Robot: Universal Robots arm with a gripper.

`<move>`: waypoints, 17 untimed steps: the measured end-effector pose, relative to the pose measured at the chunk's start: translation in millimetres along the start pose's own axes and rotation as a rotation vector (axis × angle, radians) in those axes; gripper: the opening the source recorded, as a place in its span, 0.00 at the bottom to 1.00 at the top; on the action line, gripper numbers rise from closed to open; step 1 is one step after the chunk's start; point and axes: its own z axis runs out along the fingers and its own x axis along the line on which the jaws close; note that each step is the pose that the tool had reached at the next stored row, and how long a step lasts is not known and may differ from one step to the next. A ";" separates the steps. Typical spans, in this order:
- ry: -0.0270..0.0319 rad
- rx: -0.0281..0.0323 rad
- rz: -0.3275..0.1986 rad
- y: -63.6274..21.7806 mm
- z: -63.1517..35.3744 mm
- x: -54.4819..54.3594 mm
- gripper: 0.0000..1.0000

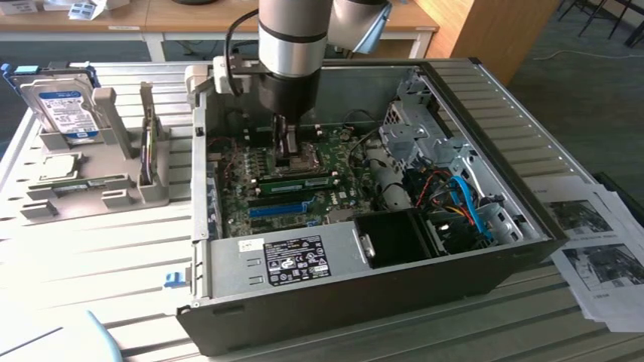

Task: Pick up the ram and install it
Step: 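Press down the ram until it locks into place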

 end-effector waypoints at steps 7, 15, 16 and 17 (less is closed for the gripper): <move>0.0000 -0.0002 0.000 0.1 -15.8 -0.4 0.09; 0.0000 -0.0003 0.000 0.3 -37.2 -1.0 0.09; 0.0000 -0.0004 0.000 0.3 -40.7 -1.1 0.09; 0.0000 -0.0004 0.000 0.3 -43.8 -1.1 0.09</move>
